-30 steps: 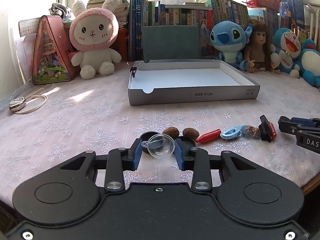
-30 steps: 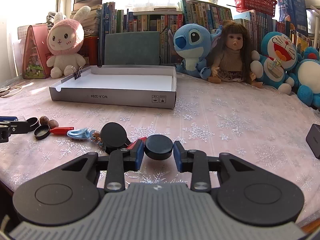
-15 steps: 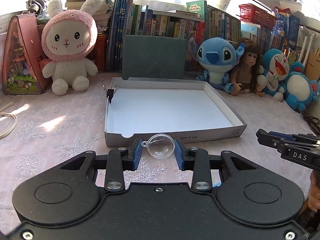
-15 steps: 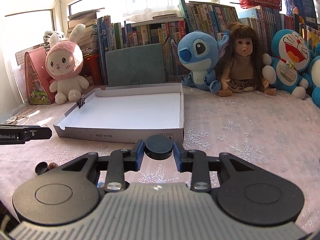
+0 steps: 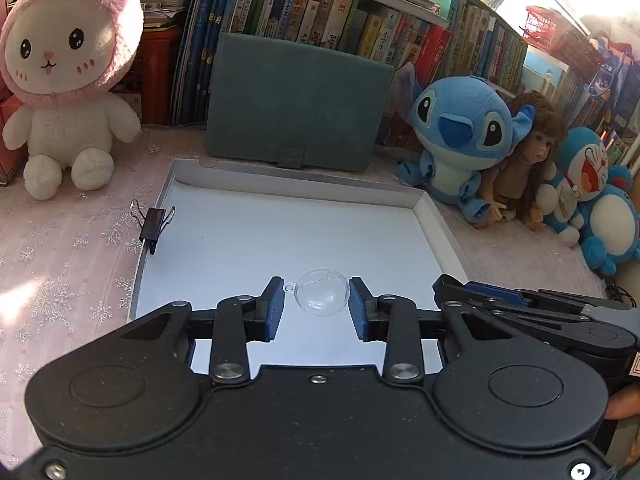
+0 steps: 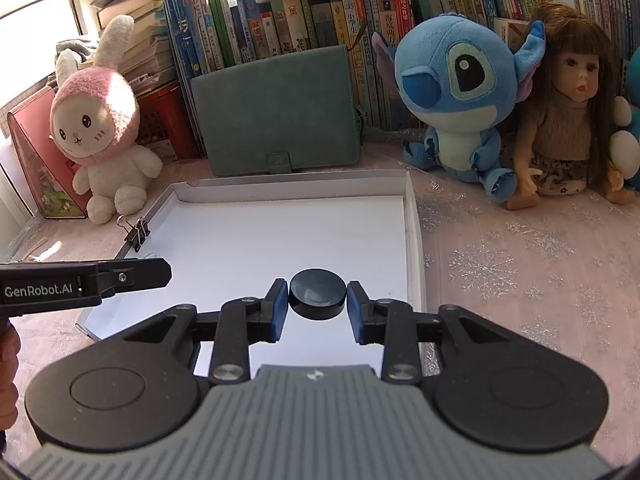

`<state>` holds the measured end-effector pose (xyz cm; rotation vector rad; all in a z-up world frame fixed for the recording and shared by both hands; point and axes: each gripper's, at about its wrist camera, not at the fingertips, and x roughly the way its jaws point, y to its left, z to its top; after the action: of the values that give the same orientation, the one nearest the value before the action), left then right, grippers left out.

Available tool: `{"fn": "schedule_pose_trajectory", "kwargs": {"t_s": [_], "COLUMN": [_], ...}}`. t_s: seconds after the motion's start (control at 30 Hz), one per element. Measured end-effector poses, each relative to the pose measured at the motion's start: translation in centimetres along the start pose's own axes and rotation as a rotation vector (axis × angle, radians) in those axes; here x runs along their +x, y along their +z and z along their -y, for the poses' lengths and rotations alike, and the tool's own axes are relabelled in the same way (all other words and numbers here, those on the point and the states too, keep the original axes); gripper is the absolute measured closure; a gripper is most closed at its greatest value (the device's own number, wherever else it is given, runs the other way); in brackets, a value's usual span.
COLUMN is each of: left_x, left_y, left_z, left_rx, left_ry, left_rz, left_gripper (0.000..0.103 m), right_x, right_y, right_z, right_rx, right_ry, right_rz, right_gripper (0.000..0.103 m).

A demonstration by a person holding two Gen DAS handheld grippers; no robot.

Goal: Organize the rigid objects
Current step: 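Carry the dome and the puck over the white tray with both grippers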

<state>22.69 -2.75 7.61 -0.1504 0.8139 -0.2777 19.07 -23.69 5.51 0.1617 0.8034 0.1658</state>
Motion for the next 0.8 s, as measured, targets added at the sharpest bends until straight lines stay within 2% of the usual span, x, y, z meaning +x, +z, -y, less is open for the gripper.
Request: {"fn": "schedule_pose_trajectory", "kwargs": {"t_s": [0.1, 0.3, 0.43, 0.8], "left_x": [2.3, 5.2, 6.2, 7.6], "left_y": [0.3, 0.2, 0.4, -0.1], "left_z": [0.5, 1.0, 1.1, 0.6], "left_rx": [0.027, 0.025, 0.023, 0.022], "left_ry": [0.041, 0.071, 0.086, 0.110], "left_rz": [-0.017, -0.047, -0.049, -0.055], "left_gripper": [0.070, 0.070, 0.070, 0.070], "right_x": [1.9, 4.6, 5.7, 7.0], "right_y": [0.6, 1.4, 1.9, 1.7], "right_z": [-0.3, -1.5, -1.7, -1.4], "right_rx": [0.009, -0.030, -0.040, -0.032], "right_ry": [-0.012, -0.061, -0.089, -0.101], "right_rz": [-0.029, -0.067, -0.080, -0.108], "right_gripper": [0.066, 0.066, 0.066, 0.066]}}
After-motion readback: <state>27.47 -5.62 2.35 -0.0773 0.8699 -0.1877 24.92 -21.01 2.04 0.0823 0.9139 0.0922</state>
